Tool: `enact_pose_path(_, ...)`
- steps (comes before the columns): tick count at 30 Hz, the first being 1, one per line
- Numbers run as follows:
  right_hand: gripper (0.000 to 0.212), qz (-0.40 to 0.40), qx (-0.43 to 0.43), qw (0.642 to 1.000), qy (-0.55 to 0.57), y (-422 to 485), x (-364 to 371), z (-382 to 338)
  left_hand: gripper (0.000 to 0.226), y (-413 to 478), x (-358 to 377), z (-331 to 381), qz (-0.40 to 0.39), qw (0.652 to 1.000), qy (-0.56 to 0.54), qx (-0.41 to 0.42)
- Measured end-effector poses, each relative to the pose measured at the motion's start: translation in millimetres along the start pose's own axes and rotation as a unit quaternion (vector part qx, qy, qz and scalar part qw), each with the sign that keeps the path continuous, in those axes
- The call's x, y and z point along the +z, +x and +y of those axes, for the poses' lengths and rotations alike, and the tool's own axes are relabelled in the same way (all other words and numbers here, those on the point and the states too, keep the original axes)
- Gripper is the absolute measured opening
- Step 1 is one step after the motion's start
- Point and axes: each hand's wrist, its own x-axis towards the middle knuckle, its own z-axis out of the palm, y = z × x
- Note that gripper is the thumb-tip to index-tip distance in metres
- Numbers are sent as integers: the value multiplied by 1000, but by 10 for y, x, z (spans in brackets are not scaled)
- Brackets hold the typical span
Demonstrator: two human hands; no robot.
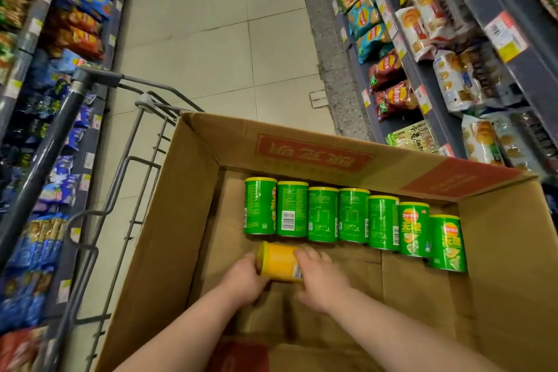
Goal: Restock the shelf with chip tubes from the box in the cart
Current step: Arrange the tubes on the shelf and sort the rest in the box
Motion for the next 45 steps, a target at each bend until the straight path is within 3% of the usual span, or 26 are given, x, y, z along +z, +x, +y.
enact_pose_path(7,103,-35,65,997,3,210,95,109,34,117,-112,-53,110,985,-130,-8)
enact_pose_path(13,90,-64,92,987,114,113,252,271,44,298,-276,29,207,957,-201,-28)
enact_pose_path(22,96,-45,112,976,181,-128,165,579,84,658,-296,365,174,950,-252,-65)
enact_pose_path(32,83,6,96,961,260,-305,-53,662,64,228,-234,381,163,945,-273,-71)
enact_pose_path(38,70,57,129,908,394,-536,-276,677,57,-210,-87,538,110,944,-309,-36)
enact_pose_path(45,64,142,154,848,487,-979,-303,580,55,-535,-22,791,42,945,-312,90)
